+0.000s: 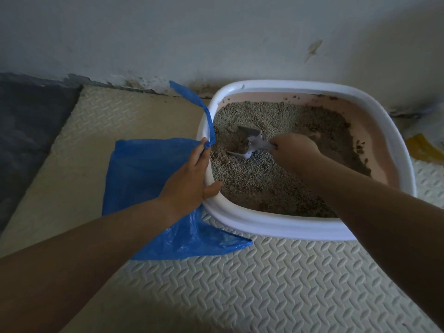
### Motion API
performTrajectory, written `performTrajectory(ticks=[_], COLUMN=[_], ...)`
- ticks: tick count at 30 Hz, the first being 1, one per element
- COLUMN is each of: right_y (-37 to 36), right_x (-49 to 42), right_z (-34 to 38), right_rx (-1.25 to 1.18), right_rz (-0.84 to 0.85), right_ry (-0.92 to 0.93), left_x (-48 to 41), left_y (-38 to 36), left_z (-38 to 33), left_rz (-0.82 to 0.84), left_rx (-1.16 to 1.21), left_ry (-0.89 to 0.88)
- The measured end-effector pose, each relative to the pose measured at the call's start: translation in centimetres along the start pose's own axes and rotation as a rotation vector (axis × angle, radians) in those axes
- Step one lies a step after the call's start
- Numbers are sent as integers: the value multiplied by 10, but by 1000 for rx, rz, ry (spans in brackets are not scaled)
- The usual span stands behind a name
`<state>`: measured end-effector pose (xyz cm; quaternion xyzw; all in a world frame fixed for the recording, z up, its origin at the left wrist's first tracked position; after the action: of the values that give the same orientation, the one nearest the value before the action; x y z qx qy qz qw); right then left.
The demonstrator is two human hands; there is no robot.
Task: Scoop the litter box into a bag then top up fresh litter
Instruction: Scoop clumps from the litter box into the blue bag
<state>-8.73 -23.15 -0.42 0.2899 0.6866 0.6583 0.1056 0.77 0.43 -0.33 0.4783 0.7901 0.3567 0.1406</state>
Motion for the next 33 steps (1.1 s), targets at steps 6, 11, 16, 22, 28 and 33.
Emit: performTrajectory(ticks=[6, 11, 16, 22, 28, 33], right_y=[-22, -32, -30, -23, -14, -7], right_x=[-15, -6, 10, 44, 67, 77], right_z=[17, 6, -29, -56, -72, -75], right_rx=[-49, -170, -269, -265, -293, -384], right_rz=[-16, -141, -187, -197, -179, -124], right_ry=[-87, -59, -41, -5, 43, 34], left_x=[-1, -2, 0, 0, 0, 0], left_y=[0, 0, 1, 1, 2, 2], left_z=[-1, -3, -3, -4, -6, -3], left_rz=[-22, -21, -14, -3, 3, 4], left_rx=[-55, -79, -48, -37, -37, -14], left_ry=[-34, -23, -21, -10, -11, -1])
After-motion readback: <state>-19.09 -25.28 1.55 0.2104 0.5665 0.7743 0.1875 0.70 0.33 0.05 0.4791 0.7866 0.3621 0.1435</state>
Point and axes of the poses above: each hand's wrist, its own x-axis away from the middle knuckle, its own y-axis out of the back of the hand, z = x × y, the point moved 2 cm from there along -x, towards the middle knuckle, and after that the axes turned 13 degrees about x, right-handed, at the moved point
